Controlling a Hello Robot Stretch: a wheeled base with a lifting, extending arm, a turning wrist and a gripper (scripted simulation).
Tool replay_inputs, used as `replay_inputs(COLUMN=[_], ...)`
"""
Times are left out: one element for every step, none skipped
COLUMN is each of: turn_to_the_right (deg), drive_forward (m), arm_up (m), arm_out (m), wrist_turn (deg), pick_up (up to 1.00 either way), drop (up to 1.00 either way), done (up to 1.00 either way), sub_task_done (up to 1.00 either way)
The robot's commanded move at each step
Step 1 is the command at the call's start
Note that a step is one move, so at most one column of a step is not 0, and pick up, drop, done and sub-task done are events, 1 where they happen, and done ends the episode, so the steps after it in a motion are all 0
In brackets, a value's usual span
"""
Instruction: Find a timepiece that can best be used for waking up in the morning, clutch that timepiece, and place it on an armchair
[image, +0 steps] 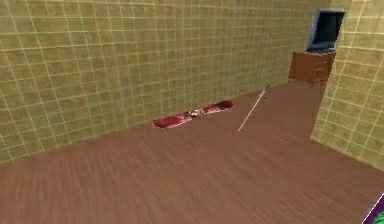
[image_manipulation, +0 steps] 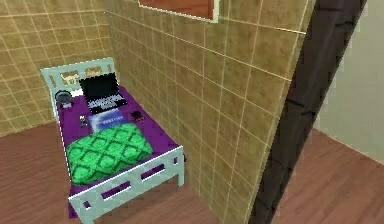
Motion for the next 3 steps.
replay_inputs(turn_to_the_right=[9.0,0.0,45.0], drive_forward=[0.0,0.95,0.0], arm_up=[0.0,0.0,0.0], arm_out=[0.0,0.0,0.0], wrist_turn=[0.0,0.0,0.0], pick_up=[0.0,0.0,0.0], drop=[0.0,0.0,0.0], done=[0.0,0.0,0.0], sub_task_done=[0.0,0.0,0.0])
